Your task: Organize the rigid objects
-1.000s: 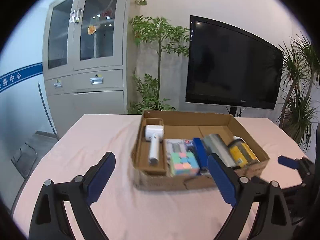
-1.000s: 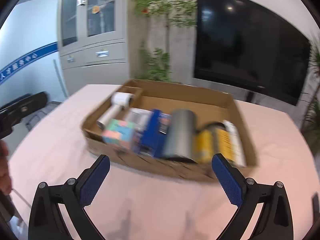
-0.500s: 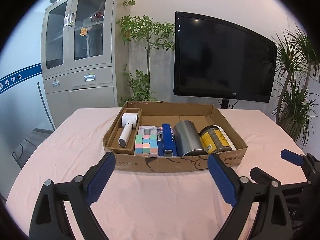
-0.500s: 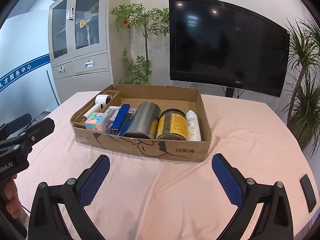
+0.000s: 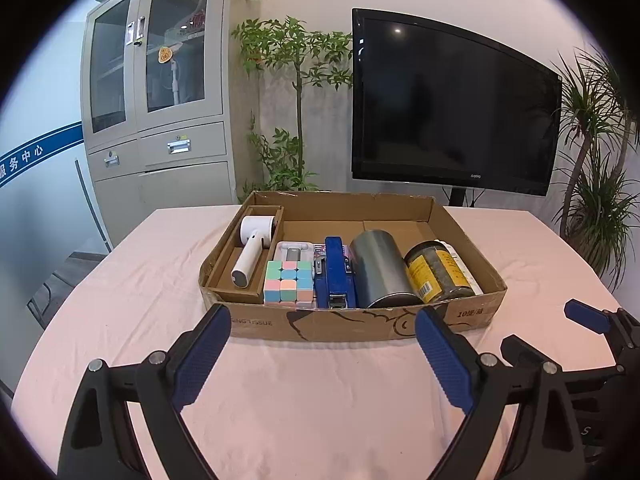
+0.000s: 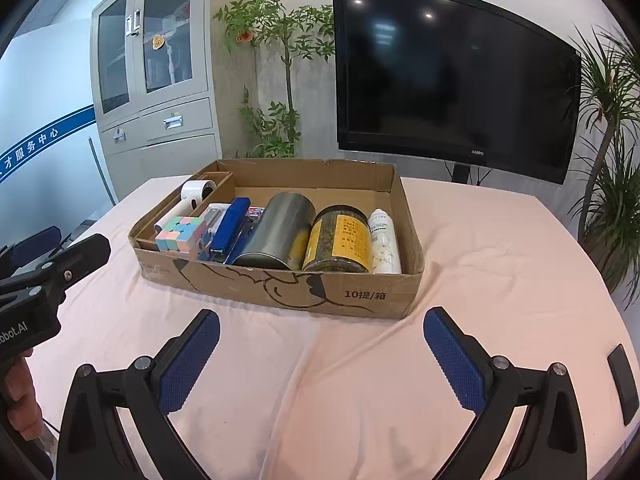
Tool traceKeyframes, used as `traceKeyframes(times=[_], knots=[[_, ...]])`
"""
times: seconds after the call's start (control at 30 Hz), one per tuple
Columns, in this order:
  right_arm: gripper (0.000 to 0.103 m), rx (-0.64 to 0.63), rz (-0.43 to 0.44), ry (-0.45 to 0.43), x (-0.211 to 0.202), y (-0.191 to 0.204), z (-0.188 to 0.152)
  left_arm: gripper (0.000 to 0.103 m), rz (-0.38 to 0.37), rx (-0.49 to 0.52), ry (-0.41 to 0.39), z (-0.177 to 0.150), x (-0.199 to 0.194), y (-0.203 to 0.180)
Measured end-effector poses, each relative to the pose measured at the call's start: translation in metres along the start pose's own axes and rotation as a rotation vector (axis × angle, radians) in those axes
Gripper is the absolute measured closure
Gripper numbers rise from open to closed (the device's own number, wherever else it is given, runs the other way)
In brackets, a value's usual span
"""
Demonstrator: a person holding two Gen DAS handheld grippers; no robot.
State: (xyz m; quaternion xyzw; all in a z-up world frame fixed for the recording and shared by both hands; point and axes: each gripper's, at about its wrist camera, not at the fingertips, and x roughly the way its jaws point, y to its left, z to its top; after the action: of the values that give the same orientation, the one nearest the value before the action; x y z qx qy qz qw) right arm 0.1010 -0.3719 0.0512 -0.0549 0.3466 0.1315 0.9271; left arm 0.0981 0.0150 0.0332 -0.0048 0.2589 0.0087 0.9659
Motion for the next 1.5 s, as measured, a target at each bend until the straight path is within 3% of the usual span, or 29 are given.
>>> traceKeyframes(times=[0.9,1.33,1.5], knots=[[0.000,0.064,-0.045,0.032,0.014,0.020,-0.014,0.010,0.024,0.012,0.021,0.003,0.021,0.008],[0.000,0.065,-0.053,0.051,0.021,0.034,-0.019,0.010,0.000,0.021,0.082,-0.005,0.034,0.002],[0.000,0.066,-0.058,0.056,0.025,0.036,-0.020,0.010,-0.047,-0.014,0.086,-0.009,0.037,0.004]])
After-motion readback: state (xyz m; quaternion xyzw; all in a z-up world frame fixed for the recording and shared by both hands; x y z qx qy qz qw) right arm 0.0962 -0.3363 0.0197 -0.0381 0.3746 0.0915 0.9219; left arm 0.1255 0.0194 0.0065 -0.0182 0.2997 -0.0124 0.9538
